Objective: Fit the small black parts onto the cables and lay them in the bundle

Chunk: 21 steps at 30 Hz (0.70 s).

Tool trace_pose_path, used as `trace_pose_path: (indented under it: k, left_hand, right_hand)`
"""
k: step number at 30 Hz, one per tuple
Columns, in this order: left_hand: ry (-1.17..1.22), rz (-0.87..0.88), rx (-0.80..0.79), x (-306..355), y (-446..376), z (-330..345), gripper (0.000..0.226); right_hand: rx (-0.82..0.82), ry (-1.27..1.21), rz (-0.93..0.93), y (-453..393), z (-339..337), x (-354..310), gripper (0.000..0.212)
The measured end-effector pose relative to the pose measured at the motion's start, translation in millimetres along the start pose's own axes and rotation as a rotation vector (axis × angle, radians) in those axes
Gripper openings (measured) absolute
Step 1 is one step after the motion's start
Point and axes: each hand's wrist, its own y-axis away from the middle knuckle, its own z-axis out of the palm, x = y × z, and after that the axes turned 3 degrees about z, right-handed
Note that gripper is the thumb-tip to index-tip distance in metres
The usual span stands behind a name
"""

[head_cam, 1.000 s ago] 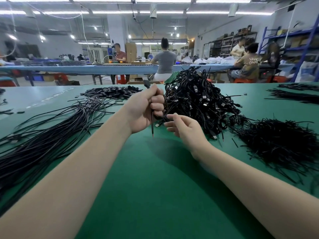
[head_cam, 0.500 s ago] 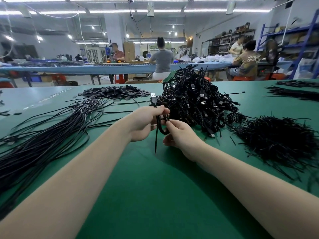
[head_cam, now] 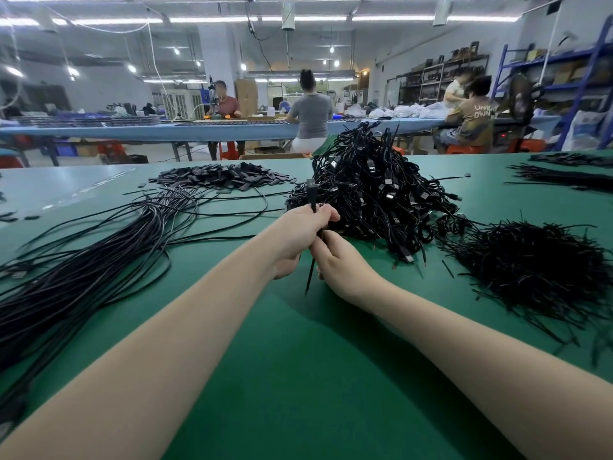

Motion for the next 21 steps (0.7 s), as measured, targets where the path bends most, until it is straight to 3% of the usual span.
trace_pose_path:
  k: [4, 8, 9, 11, 13, 15, 18, 21]
  left_hand:
    - [-0.212, 0.147, 0.029, -5, -1, -2, 0.029]
    - [-0.667, 0.490, 0.483, -26, -1, -11, 0.024]
    - [-0.863, 0.607, 0.511, -32, -1, -14, 0.032]
    - [-1.277, 0.821, 0.427, -47, -1, -20, 0.057]
    - [-1.494, 0.913, 0.400, -55, 1, -24, 0.058]
    - [-1.541, 0.949, 0.442, -60, 1, -26, 0.050]
    - [-1.595, 1.076, 0.442, -63, -1, -23, 0.028]
    - [-1.620, 1.095, 0.411, -55, 0, -16, 0.007]
  right_hand:
    - [0.085, 0.260, 0.044, -1, -6, 3, 0.026]
    - [0.146, 0.490, 0.128, -3, -18, 12, 0.026]
    - [0.133, 0.557, 0.108, -4, -22, 14, 0.026]
    - [0.070, 0.681, 0.040, -7, -30, 13, 0.025]
    - [-0.056, 0.779, 0.017, -11, -38, 8, 0.022]
    - [-0.182, 0.845, -0.018, -13, -41, 6, 0.020]
    - [-0.252, 0.921, -0.088, -15, -44, 5, 0.021]
    - [-0.337, 1.060, -0.120, -13, -58, -1, 0.022]
